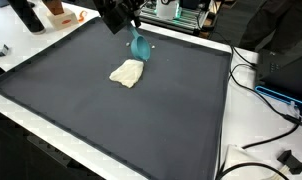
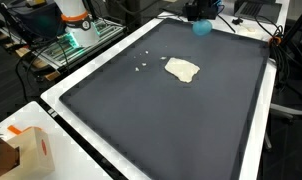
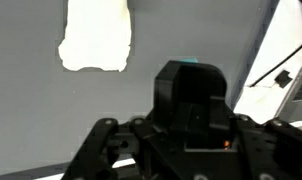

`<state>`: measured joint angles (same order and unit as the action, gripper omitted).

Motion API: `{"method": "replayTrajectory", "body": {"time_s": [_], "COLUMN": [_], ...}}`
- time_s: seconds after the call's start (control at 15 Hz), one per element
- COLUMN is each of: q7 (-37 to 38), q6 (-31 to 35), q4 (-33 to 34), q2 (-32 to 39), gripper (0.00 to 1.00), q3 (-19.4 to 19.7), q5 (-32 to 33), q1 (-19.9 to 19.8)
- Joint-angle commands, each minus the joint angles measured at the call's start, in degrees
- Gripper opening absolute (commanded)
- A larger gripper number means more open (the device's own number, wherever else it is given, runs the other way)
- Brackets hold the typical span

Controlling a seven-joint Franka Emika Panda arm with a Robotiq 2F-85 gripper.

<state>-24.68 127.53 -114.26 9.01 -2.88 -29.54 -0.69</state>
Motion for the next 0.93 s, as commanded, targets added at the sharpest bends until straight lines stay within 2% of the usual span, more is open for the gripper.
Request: {"method": "replayTrajectory", "body": {"time_s": [0.0,0.2,0.4,0.6,0.87], "q7": [-14.3,-22.3,-25.9,-26.7,-25.1], "q6": [-7.4,-15.7,-20.5,-22.7,-22.2], "q4": [2.7,4.7,6.3,7.5,8.1], "q2": [3.7,7.1,10.8,14.3,17.6], "gripper": [0.26,0.26,0.26,0.26,0.26], "q3": [-0.4,0.5,1.6,2.6,3.7], "q5": [-10.8,-16.7,-20.1,-23.9,-26.8], "q1": [-4.7,-7.6,-9.5,-10.9,-11.6]}}
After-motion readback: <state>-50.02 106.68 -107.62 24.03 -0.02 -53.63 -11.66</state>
